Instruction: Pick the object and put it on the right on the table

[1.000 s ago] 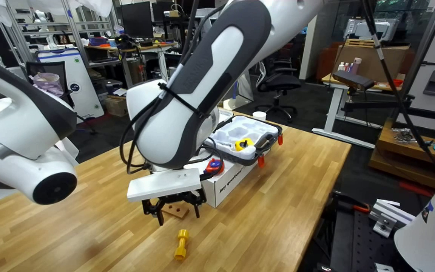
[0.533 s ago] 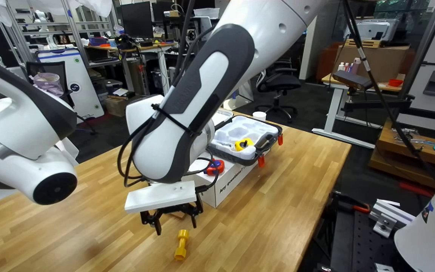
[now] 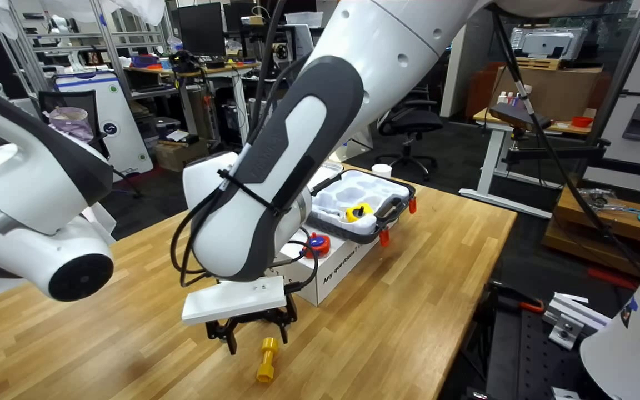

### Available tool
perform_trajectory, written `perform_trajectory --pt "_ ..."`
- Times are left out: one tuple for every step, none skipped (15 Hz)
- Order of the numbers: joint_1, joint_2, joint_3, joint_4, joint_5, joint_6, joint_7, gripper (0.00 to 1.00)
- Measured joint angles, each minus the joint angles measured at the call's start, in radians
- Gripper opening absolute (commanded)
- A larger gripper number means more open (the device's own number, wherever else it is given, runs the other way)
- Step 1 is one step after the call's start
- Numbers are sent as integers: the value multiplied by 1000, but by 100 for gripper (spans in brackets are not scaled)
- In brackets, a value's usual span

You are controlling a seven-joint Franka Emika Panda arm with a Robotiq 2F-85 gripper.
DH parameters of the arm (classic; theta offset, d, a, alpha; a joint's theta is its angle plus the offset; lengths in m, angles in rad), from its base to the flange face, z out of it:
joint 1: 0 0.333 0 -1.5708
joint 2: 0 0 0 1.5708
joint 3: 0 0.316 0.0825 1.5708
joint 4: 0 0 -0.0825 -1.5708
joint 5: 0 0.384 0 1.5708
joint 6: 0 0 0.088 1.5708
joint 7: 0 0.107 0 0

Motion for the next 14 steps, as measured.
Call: perform_trajectory --pt "0 4 0 1 0 0 0 100" --pt "0 9 0 4 0 0 0 100" --pt "0 14 -1 6 0 0 0 100" --pt "0 18 -1 7 0 0 0 100" --pt "0 20 -1 7 0 0 0 100" --pt "0 22 -1 7 0 0 0 100" --pt "0 25 -1 7 0 0 0 100" --pt "0 29 -1 7 0 0 0 100" --pt "0 33 -1 8 1 0 1 100" --pt "0 37 -1 9 1 0 1 100" --pt "0 41 -2 9 1 0 1 100" --pt "-1 43 -2 9 2 0 1 100" --pt "-1 44 -2 9 3 -1 1 100" --pt "-1 44 -2 9 5 -1 1 100"
